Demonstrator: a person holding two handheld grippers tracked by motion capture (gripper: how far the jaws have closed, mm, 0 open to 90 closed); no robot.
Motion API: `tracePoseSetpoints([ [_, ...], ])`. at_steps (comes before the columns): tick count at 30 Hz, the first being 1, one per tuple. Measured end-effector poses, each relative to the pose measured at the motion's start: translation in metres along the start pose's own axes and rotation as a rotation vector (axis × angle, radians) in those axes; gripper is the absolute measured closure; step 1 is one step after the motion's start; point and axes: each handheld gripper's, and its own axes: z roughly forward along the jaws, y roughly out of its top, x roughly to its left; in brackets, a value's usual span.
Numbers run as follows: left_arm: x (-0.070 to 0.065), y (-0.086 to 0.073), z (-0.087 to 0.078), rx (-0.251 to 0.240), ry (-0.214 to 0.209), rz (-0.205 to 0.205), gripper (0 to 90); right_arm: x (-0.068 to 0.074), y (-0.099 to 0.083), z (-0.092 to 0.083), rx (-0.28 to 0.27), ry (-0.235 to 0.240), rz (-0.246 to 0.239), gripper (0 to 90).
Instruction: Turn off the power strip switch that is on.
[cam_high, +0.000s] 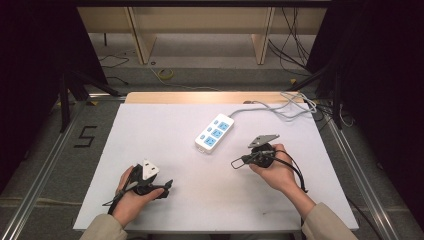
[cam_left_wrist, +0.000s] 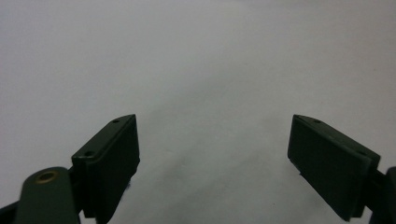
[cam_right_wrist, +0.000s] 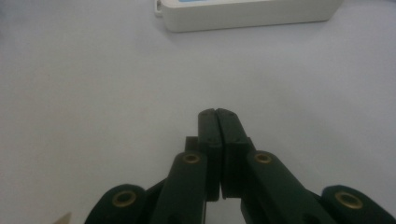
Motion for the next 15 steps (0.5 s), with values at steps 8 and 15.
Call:
tracePoseSetpoints([
  [8,0.000,0.000,0.000,-0.001,0.001,-0.002,16.6,0.005,-0.010,-0.006,0.007,0.001,-0.006,88.7],
  [15,0.000,0.000,0.000,-0.005,0.003,-0.007,16.7,0.009,-0.016,-0.011,-0.001,0.004,-0.011,87.5],
])
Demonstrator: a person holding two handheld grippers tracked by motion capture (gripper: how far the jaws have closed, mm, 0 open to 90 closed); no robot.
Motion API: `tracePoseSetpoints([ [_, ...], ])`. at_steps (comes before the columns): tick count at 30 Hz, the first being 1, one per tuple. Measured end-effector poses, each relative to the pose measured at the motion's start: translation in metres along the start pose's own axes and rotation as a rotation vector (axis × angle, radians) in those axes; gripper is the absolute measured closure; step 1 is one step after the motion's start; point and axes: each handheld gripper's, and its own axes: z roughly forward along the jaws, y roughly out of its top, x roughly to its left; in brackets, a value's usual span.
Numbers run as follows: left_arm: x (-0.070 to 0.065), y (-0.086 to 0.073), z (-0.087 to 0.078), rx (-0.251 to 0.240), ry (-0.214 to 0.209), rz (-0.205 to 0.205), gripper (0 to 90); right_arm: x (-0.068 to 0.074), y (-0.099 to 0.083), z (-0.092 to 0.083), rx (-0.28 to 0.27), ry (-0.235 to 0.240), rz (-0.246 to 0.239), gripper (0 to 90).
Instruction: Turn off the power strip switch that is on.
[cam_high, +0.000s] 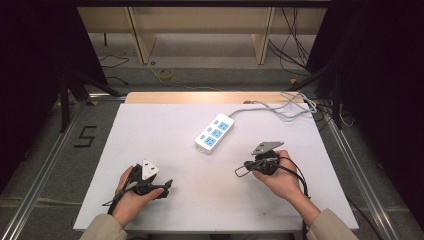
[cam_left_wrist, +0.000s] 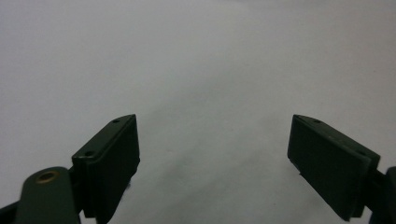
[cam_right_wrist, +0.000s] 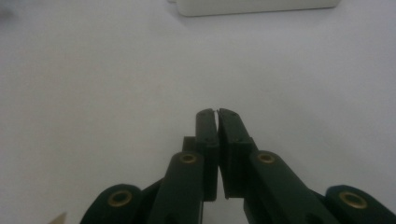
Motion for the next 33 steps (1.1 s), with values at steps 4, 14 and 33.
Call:
tracePoseSetpoints([
  [4,0.000,0.000,0.000,0.000,0.000,0.001,16.6,0.001,-0.005,-0.002,-0.001,0.002,0.001,86.1],
  [14,0.000,0.000,-0.001,0.003,-0.003,0.005,16.7,0.004,-0.017,-0.009,-0.011,0.002,0.000,80.1],
  [33,0.000,-0.002,-0.002,0.004,-0.006,0.004,16.7,0.009,-0.037,-0.017,-0.028,0.025,0.028,68.9],
])
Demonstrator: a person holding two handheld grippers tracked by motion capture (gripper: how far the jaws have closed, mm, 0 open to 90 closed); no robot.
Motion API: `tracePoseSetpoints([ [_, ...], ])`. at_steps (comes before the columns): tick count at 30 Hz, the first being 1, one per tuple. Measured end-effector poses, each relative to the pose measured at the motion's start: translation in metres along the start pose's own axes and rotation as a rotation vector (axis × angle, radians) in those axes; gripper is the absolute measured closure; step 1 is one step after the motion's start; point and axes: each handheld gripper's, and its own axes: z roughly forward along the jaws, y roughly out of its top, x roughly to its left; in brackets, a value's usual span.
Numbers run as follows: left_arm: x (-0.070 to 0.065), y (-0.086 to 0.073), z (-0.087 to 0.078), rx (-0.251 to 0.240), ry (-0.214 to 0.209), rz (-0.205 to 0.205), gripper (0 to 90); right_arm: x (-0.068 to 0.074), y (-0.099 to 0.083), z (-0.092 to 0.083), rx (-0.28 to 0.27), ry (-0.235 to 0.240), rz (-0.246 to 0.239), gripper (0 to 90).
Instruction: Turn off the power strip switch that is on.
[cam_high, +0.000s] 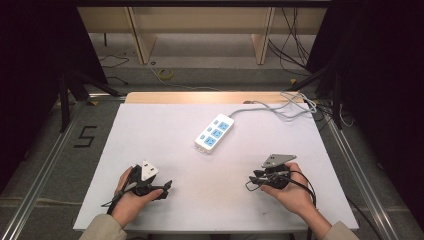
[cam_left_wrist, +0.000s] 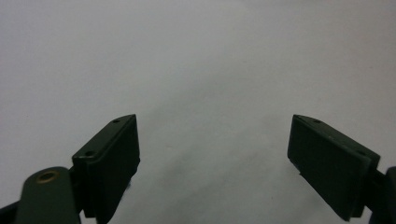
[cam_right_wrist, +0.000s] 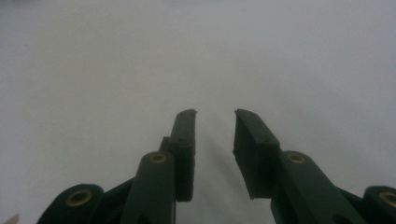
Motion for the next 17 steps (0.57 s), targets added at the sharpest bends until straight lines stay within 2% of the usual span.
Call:
tracePoseSetpoints([
  [17,0.0003,-0.0002,0.0011,0.008,-0.004,-0.001,16.5,-0.0004,-0.0047,-0.0030,-0.036,0.001,0.008,61.6],
])
